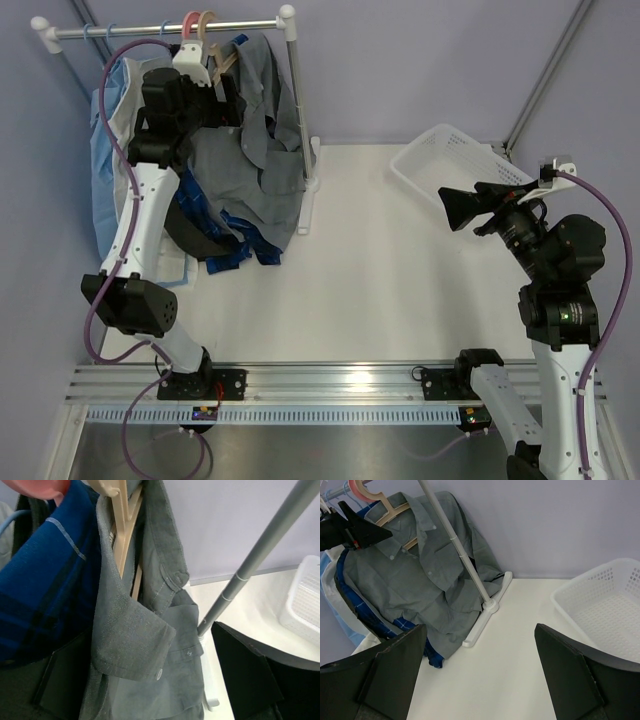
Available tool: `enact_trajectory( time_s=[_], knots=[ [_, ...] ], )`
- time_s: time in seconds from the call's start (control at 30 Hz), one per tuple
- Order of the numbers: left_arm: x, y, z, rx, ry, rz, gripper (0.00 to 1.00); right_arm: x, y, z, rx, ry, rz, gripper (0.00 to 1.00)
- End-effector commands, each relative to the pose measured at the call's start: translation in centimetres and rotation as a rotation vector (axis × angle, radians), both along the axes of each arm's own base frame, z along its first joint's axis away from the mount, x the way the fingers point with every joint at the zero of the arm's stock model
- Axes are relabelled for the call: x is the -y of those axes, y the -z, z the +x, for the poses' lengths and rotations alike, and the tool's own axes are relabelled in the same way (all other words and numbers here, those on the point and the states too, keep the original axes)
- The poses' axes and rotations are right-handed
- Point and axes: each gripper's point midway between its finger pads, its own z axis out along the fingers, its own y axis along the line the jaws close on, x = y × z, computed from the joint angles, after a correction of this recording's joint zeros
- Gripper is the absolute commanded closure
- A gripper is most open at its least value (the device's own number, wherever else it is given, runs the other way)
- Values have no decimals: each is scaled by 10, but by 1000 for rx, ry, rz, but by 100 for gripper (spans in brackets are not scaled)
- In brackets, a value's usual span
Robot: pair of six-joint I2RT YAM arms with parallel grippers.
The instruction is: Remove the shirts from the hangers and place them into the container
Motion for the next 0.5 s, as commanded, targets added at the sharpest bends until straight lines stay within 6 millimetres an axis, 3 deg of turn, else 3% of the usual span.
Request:
enact_trajectory(
  time_s=[0.0,0.13,0.27,0.47],
  knots=[
    [27,-16,-9,37,117,-62,10,-2,-8,1,44,-6,-12,0],
    [56,-21,-18,46,182,-59,29,-3,-8,1,45,-13,-12,1],
    [64,-28,-22,60,191,-63,44,-2,-9,0,49,-12,-14,1],
    [72,-33,-29,66,217,-75,46,-4,-7,2,45,-19,-12,1]
  ],
)
